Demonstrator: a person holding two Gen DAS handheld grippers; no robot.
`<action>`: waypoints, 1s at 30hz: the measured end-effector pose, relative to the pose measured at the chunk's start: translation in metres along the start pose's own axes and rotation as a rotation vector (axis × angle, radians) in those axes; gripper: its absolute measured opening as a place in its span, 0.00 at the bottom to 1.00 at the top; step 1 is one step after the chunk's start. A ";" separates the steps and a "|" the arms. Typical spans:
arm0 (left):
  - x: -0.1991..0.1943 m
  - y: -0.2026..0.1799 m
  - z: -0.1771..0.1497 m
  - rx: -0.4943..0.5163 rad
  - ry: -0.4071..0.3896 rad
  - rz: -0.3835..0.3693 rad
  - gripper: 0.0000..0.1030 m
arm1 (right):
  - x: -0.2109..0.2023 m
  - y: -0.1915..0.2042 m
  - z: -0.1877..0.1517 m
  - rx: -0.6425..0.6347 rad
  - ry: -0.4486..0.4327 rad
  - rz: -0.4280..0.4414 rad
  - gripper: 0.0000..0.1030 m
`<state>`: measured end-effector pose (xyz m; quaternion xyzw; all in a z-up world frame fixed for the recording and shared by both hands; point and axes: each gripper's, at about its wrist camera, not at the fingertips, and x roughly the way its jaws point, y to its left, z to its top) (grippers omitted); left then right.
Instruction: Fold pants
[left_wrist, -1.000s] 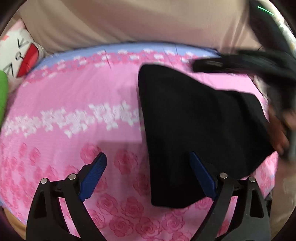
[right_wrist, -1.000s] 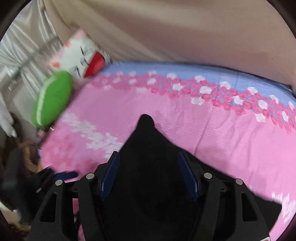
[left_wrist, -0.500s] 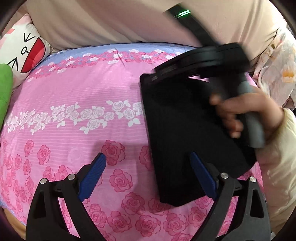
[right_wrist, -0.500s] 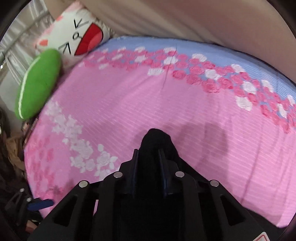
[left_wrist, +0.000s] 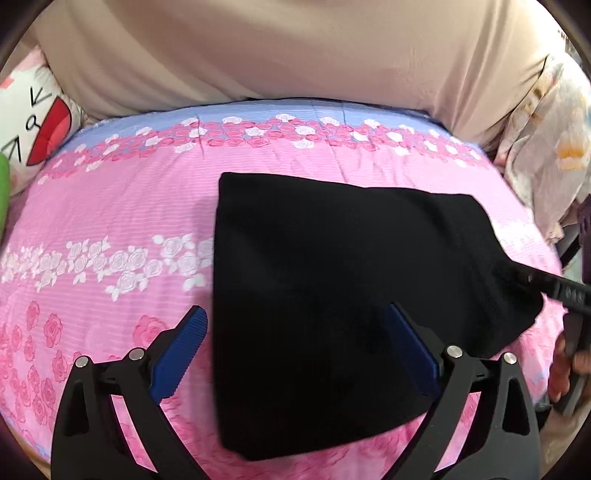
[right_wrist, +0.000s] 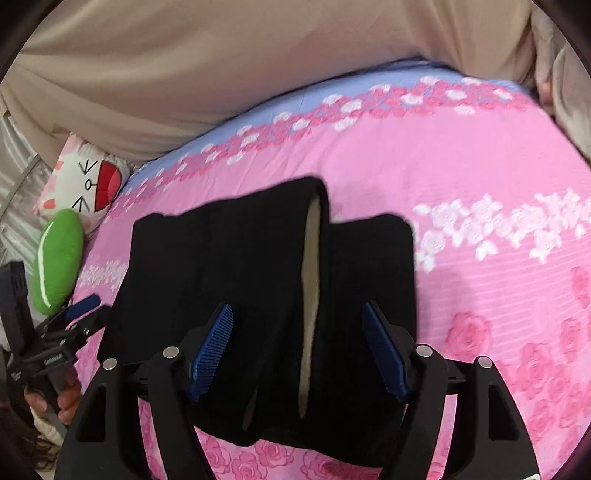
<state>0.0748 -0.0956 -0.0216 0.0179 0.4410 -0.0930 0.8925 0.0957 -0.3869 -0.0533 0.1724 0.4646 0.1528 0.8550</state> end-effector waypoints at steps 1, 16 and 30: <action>0.002 -0.004 0.000 0.008 0.003 0.010 0.92 | 0.005 0.003 -0.003 -0.009 -0.003 0.016 0.70; 0.012 -0.035 -0.003 0.043 0.032 0.098 0.94 | -0.046 0.001 -0.018 -0.046 -0.138 -0.108 0.15; 0.013 -0.020 -0.010 -0.012 0.051 0.104 0.96 | -0.030 0.030 0.021 -0.145 -0.116 0.001 0.24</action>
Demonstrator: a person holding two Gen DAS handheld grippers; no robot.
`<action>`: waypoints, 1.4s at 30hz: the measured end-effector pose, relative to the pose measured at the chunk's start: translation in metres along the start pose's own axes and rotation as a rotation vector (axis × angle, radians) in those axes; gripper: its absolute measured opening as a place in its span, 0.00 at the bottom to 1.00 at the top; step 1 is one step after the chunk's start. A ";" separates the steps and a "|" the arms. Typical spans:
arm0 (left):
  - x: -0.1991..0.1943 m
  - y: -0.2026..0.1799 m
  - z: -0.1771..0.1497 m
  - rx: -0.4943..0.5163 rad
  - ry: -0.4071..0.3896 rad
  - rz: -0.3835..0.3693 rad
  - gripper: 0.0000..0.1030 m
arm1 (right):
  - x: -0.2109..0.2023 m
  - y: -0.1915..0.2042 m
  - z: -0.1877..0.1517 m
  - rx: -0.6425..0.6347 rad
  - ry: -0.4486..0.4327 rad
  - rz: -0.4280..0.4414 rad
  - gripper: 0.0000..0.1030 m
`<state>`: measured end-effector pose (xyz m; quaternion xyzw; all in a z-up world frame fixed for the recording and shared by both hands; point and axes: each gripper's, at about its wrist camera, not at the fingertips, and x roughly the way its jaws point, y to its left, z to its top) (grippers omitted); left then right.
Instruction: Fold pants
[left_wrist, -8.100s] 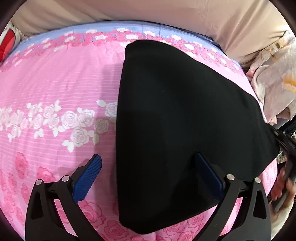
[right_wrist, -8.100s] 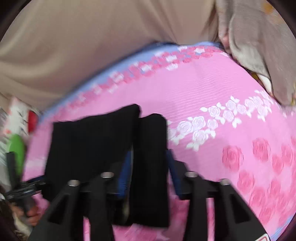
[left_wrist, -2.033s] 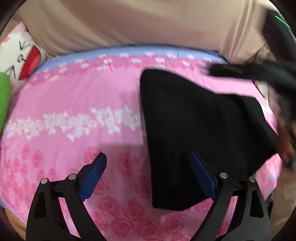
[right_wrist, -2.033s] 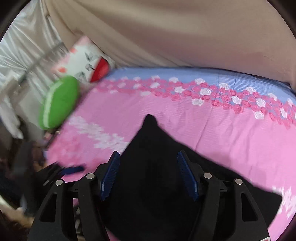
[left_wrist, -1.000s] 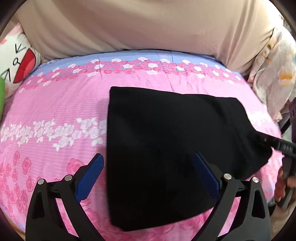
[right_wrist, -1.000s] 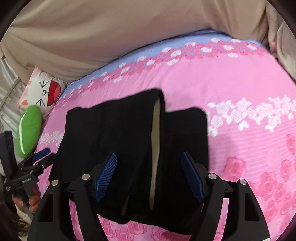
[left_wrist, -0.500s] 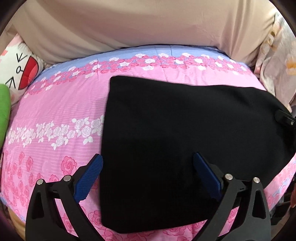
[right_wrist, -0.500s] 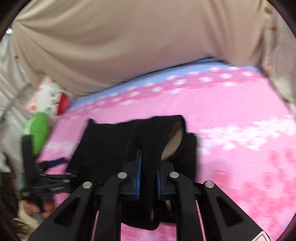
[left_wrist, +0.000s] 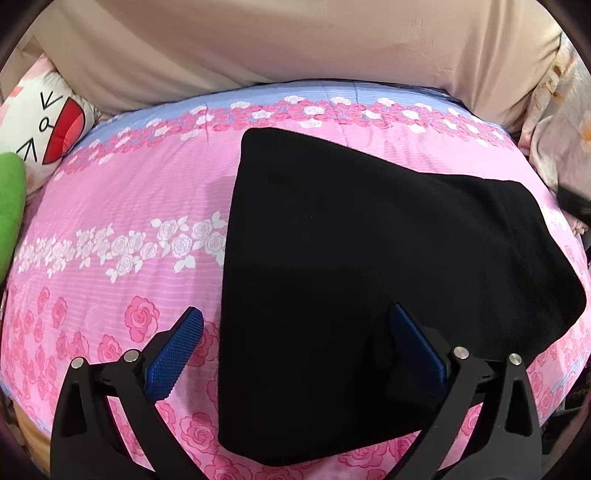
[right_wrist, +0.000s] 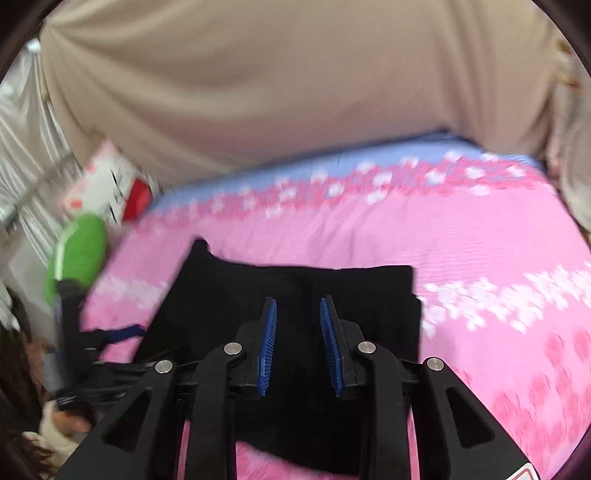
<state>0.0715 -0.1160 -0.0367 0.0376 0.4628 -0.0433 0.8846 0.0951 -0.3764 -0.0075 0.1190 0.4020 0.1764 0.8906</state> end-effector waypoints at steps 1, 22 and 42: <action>-0.001 0.000 0.000 0.000 -0.001 0.005 0.96 | 0.022 -0.004 0.006 0.003 0.050 -0.017 0.24; 0.015 0.028 -0.003 -0.064 0.025 0.022 0.96 | 0.084 0.073 0.019 -0.043 0.055 0.030 0.21; 0.009 0.027 -0.005 -0.079 0.030 0.012 0.95 | -0.023 -0.026 -0.091 0.182 -0.008 -0.079 0.24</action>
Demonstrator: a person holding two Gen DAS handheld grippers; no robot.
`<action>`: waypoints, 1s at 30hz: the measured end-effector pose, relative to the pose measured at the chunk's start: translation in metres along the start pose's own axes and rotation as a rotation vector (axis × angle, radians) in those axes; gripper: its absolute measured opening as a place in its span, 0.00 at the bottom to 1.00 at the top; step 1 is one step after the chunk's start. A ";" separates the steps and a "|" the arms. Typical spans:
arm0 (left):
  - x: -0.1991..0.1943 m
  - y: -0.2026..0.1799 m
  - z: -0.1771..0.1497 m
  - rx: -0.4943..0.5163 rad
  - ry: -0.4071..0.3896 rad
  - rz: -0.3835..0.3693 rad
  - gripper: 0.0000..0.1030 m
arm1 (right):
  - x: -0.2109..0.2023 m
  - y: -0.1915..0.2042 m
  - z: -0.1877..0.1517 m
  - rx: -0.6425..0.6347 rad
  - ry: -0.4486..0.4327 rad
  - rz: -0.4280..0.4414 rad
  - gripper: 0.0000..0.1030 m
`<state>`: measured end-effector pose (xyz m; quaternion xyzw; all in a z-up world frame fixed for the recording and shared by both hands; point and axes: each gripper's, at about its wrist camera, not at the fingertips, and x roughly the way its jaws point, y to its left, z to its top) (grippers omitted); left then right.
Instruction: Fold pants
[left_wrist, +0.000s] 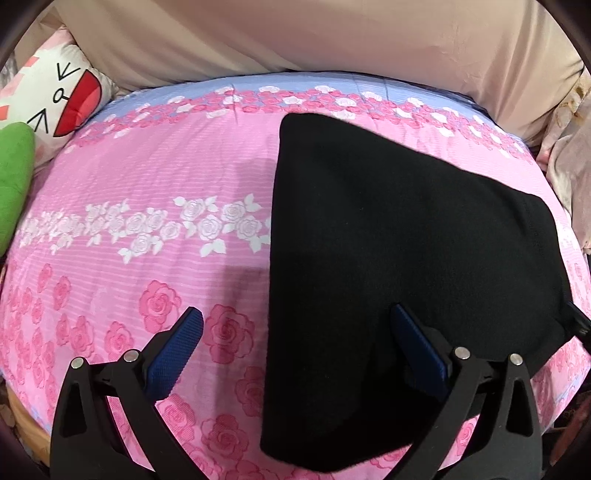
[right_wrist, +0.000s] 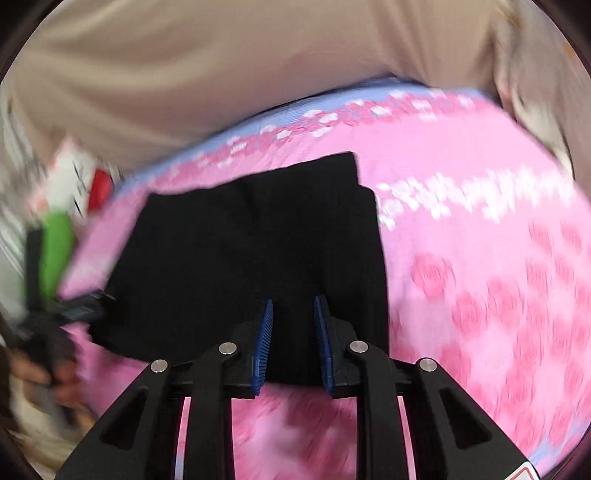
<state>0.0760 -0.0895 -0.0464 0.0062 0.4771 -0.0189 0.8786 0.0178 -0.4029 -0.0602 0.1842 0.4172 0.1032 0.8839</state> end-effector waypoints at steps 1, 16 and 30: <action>-0.003 0.000 0.000 0.000 0.003 -0.024 0.95 | -0.010 0.000 0.001 0.001 -0.024 -0.017 0.35; 0.015 0.027 -0.013 -0.185 0.062 -0.407 0.44 | 0.040 -0.054 -0.005 0.275 0.070 0.219 0.43; -0.019 0.072 -0.054 -0.139 0.091 -0.316 0.36 | 0.021 -0.008 -0.042 0.069 0.127 0.131 0.60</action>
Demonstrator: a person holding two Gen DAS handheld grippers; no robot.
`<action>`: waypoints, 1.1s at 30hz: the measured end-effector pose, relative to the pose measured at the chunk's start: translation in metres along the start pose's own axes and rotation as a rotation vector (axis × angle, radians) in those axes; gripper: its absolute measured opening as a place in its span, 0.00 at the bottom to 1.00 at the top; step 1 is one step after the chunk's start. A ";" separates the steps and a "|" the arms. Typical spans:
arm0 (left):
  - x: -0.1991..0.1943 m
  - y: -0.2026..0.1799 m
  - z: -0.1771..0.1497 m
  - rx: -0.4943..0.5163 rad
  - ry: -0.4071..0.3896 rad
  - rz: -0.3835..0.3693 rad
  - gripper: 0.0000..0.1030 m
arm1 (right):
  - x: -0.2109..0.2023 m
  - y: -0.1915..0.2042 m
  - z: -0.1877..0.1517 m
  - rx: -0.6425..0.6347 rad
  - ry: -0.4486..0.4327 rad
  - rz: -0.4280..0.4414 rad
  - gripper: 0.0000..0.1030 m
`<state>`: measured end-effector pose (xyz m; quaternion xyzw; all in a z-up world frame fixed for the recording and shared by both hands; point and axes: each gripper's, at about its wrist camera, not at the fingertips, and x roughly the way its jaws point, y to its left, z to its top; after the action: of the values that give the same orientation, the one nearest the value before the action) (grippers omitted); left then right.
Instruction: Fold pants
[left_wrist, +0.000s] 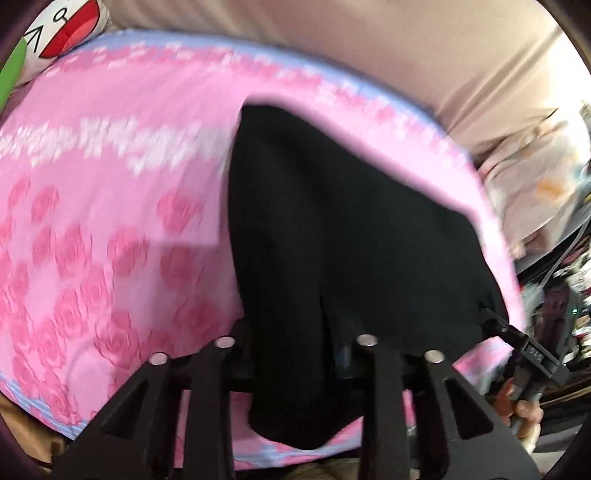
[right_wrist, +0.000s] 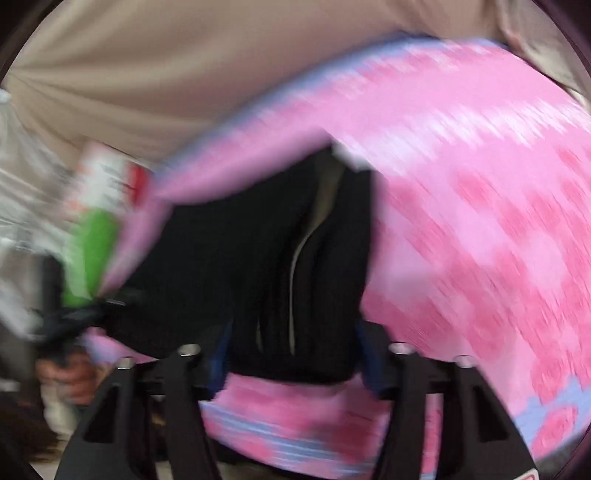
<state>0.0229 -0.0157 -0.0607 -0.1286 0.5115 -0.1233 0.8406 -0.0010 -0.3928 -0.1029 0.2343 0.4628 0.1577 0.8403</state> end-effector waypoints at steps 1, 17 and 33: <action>-0.005 -0.001 -0.001 -0.009 -0.034 0.025 0.44 | -0.007 -0.004 -0.004 0.029 -0.029 0.032 0.61; -0.008 -0.033 0.008 0.127 -0.165 0.393 0.81 | 0.027 0.055 0.062 -0.142 -0.074 -0.114 0.23; -0.022 -0.025 0.014 0.107 -0.226 0.426 0.89 | -0.034 0.097 0.058 -0.211 -0.227 -0.128 0.31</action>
<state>0.0240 -0.0305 -0.0273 0.0140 0.4227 0.0448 0.9051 0.0259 -0.3422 -0.0003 0.1308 0.3599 0.1241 0.9154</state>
